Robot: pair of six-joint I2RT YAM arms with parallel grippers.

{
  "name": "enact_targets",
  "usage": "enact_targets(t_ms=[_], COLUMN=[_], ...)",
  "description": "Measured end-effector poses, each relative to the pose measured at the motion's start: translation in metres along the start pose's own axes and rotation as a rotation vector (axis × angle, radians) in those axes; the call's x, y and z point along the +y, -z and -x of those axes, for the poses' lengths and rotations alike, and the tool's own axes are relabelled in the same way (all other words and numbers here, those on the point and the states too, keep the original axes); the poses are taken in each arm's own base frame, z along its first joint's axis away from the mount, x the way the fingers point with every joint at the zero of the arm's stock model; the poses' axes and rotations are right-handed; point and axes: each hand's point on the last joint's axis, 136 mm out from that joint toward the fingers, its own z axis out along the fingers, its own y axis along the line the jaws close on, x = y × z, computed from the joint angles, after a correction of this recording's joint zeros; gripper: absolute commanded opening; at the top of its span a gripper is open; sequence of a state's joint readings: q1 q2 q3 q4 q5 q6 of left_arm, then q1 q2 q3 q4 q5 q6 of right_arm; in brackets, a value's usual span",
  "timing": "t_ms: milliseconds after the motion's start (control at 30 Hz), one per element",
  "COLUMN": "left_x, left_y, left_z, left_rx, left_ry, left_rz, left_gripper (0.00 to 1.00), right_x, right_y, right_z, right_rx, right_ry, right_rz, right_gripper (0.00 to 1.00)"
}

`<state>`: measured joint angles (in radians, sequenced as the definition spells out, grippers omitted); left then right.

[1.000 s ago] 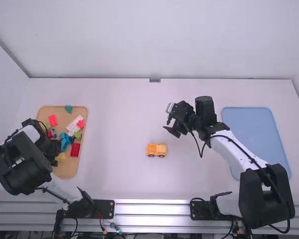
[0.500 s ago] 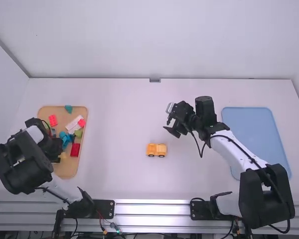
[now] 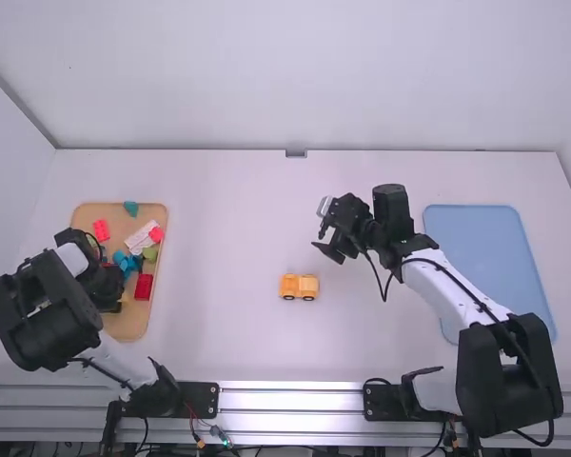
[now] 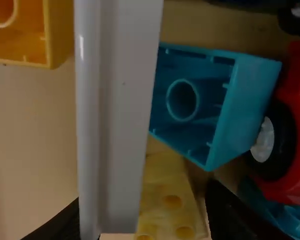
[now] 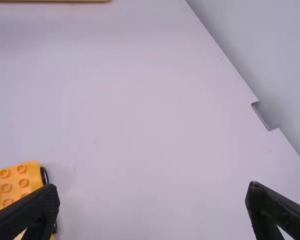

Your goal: Assemble lego blocks to make yellow taxi

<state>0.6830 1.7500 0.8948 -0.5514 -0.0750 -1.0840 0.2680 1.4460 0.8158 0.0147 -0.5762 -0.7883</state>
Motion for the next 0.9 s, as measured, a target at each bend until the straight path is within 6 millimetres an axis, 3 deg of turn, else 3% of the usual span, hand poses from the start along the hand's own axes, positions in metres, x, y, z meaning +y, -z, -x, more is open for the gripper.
enact_targets(t_ms=[400, 633, 733, 867, 900], left_x=[0.000, 0.001, 0.006, 0.021, 0.023], left_y=[0.000, 0.000, 0.002, 0.007, 0.012], left_z=[0.001, 0.000, -0.003, -0.011, -0.011], left_rx=[-0.007, -0.002, 0.015, 0.052, 0.060], left_ry=[0.024, 0.024, 0.022, 0.016, 0.015], left_rz=[0.001, 0.002, 0.028, 0.096, 0.115], left_gripper=[0.25, 0.21, 0.12, 0.08, 0.02], right_x=[0.001, 0.001, 0.001, 0.000, 0.001], right_y=[0.000, 0.000, 0.000, 0.000, 0.000], right_z=[0.000, 0.000, 0.000, 0.000, 0.000], right_rx=[0.001, 0.002, 0.001, 0.002, 0.002], right_ry=[-0.001, -0.002, -0.002, -0.001, -0.002], right_rz=[0.002, 0.002, 0.002, 0.002, 0.002], right_gripper=[0.99, 0.99, 0.99, 0.99, 0.98])
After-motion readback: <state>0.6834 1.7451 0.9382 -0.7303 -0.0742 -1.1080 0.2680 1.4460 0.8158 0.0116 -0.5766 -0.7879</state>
